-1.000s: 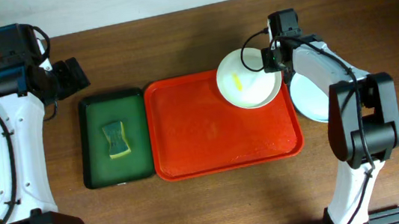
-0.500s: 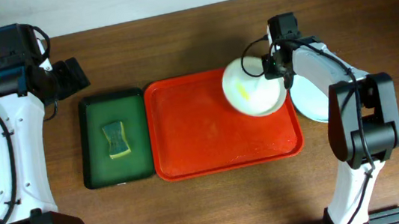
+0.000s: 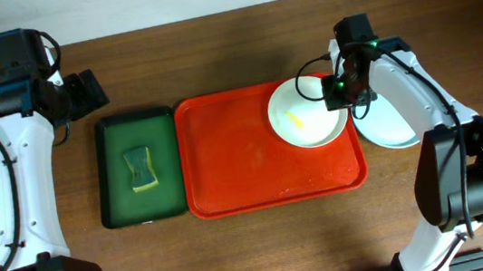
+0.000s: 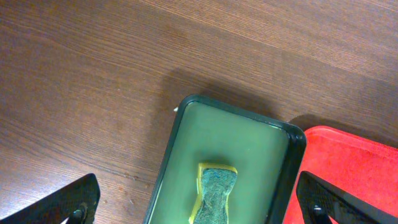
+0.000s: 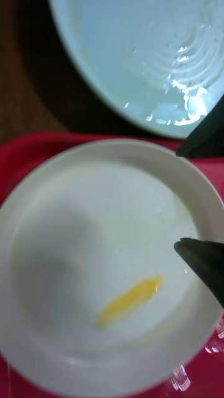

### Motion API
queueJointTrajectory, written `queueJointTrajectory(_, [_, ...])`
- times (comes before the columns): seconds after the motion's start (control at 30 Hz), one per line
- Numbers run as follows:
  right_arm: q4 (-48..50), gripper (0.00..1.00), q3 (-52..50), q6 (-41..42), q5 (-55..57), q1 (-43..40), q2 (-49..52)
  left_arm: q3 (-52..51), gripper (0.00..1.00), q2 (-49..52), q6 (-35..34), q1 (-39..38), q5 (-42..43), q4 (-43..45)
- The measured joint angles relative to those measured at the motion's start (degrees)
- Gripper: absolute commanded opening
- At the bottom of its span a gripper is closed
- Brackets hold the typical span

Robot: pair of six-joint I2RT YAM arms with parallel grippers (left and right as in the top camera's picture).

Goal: Clean dirty plates on tray and stack at the side
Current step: 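Grip the cream-white plate's right rim with the right gripper, then pull the cream-white plate toward the red tray center with the right gripper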

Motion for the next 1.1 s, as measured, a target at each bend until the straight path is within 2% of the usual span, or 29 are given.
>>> queueJointTrajectory(0.07, [-0.1, 0.33, -0.8, 1.1, 1.2, 0.0, 0.0, 0.0, 0.99, 0.0, 0.0, 0.0, 0.0, 0.0])
queueJointTrajectory(0.17, [-0.2, 0.34, -1.8, 2.4, 2.2, 0.0, 0.4, 0.0, 0.99, 0.0, 0.0, 0.0, 0.0, 0.0])
queueJointTrajectory(0.33, [-1.1, 0.33, -4.3, 8.9, 4.4, 0.0, 0.9, 0.0, 0.99, 0.0, 0.0, 0.0, 0.0, 0.0])
queueJointTrajectory(0.43, [-1.3, 0.20, -5.2, 11.8, 4.7, 0.0, 0.9, 0.0, 0.99, 0.0, 0.0, 0.0, 0.0, 0.0])
queueJointTrajectory(0.57, [-0.9, 0.20, -6.5, 13.5, 4.9, 0.0, 0.9, 0.0, 0.99, 0.0, 0.0, 0.0, 0.0, 0.0])
queueJointTrajectory(0.67, [4.0, 0.25, -9.9, 15.4, 4.9, 0.0, 0.9, 0.0, 0.99, 0.0, 0.0, 0.0, 0.0, 0.0])
queueJointTrajectory(0.73, [5.7, 0.07, -11.0, 16.6, 4.9, 0.0, 1.0, 0.0, 0.99, 0.0, 0.0, 0.0, 0.0, 0.0])
queueJointTrajectory(0.77, [6.2, 0.05, -11.3, 17.0, 4.8, 0.0, 1.0, 0.0, 0.99, 0.0, 0.0, 0.0, 0.0, 0.0])
queueJointTrajectory(0.9, [6.7, 0.05, -11.3, 17.9, 0.5, 0.0, 1.0, 0.0, 0.99, 0.0, 0.0, 0.0, 0.0, 0.0])
queueJointTrajectory(0.97, [6.3, 0.10, -11.3, 17.9, -3.8, 0.0, 1.0, 0.0, 0.99, 0.0, 0.0, 0.0, 0.0, 0.0])
queueJointTrajectory(1.1, [2.0, 0.29, -11.3, 18.3, -13.0, 0.2, 1.0, 0.0, 0.99, 0.0, 0.0, 0.0, 0.0, 0.0])
